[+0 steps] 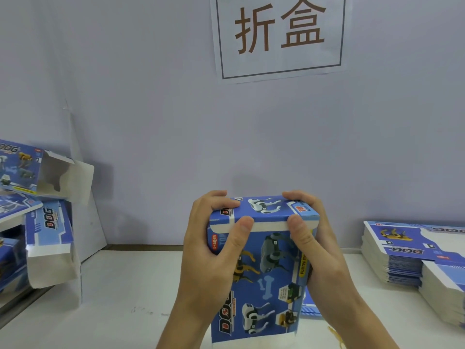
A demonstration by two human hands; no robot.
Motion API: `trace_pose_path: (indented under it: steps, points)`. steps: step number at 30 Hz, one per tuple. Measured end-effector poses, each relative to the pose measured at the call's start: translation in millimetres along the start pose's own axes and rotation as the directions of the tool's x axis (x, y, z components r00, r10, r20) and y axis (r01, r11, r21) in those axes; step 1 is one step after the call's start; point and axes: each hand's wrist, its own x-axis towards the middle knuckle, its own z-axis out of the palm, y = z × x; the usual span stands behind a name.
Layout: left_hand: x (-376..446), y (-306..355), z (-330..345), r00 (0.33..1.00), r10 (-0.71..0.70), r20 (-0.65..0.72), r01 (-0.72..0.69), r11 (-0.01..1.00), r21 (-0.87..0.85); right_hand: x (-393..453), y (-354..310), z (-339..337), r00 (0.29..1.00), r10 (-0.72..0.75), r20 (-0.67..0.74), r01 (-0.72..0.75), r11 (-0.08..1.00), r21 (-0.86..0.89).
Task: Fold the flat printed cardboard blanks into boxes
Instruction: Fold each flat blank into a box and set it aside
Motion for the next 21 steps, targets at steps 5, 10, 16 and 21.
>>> trace_pose_path:
  steps: [5, 10, 16, 21]
  points:
    - [0, 7, 4, 0.998, -0.057, 0.035, 0.06, 0.993, -0.1, 2, -4, 3, 1.0, 0.004, -0.003, -0.004, 1.0, 0.002]
    - [2, 10, 5, 0.999, -0.053, 0.007, 0.053, 0.997, -0.054, 4, -6, 4, 1.0, 0.007, -0.024, -0.007, 1.0, -0.004]
    - [4, 16, 2, 0.993, -0.107, 0.056, 0.109, 0.994, -0.03, 4, -5, 1, 1.0, 0.007, -0.026, -0.006, 0.999, 0.047]
    - [3, 20, -1, 0.985, -0.141, 0.095, 0.145, 0.989, -0.042, 4, -3, 0, 1.0, 0.021, -0.009, -0.02, 0.997, 0.076]
